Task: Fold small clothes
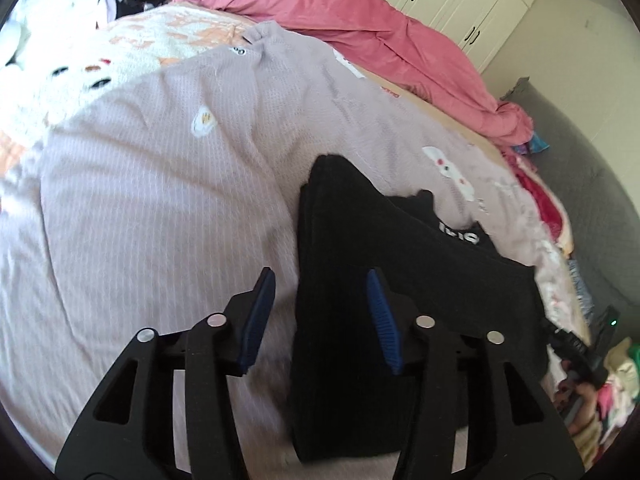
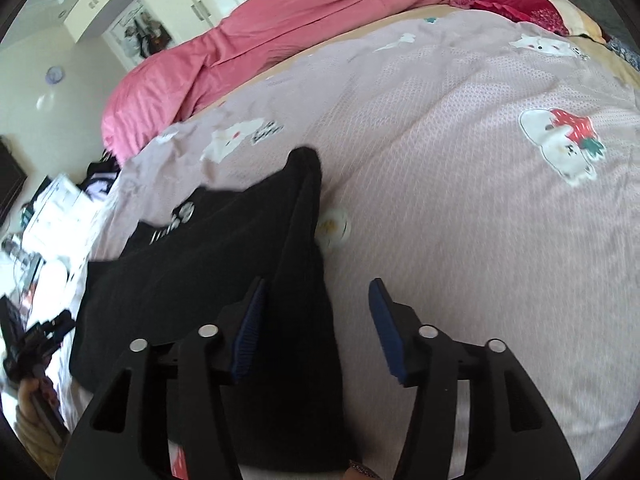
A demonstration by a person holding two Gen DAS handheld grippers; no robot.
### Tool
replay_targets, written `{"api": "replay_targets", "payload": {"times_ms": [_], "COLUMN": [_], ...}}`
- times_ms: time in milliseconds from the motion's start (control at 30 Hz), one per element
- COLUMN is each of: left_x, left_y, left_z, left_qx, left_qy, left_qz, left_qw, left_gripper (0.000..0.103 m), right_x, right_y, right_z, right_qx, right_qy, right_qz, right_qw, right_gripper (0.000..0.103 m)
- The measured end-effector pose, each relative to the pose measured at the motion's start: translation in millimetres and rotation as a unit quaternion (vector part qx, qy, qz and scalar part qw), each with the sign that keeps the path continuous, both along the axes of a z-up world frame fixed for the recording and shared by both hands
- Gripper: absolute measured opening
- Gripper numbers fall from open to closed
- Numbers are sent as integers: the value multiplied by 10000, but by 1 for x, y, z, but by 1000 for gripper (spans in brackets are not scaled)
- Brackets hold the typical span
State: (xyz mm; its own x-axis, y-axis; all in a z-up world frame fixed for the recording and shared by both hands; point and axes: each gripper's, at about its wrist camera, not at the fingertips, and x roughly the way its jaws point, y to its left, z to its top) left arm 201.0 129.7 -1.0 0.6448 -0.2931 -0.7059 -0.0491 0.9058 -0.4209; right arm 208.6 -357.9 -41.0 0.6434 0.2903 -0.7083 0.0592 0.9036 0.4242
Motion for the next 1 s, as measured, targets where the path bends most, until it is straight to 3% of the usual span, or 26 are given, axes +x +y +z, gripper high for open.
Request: {"api": "replay_targets", "payload": {"times_ms": [233,500,567,633,700,767,933,1000], "left_x": [-21,-27,-29,-31,-31,-32,-39,-39], "left_y": [-5,-13,-15,-16,-19,-20,-23,-22], "left_z": [-14,-23,-23,-23,-23,-18,-4,-11], "left_qx": [-197,-162,-109,-109,-102,-96,143,207], "left_qy": [186,357,345,347,356,338,150,263], "left_qz": [13,73,155,173,142,77,-68,-69], "left_qw": [9996,9992,9992,9992,9992,9994,9998,9994], "left_gripper": [45,45,45,35,15,9,8,8], "right_x": [-34,-43,-43,-44,-47,-51,-64,-63], "right_y": [10,7,8,8,9,9,5,4], "right_z": [-4,-7,-8,-10,-7,-2,15,7], "right_qx": [-107,18,51,157,162,141,78,-1], "right_qy": [-3,-51,-91,-61,-131,-207,-441,-257], "right_qz": [333,266,253,236,236,253,215,166], "right_qw": [9994,9996,9996,9996,9995,9994,9988,9995], "right_gripper": [58,57,49,40,24,13,12,12]}}
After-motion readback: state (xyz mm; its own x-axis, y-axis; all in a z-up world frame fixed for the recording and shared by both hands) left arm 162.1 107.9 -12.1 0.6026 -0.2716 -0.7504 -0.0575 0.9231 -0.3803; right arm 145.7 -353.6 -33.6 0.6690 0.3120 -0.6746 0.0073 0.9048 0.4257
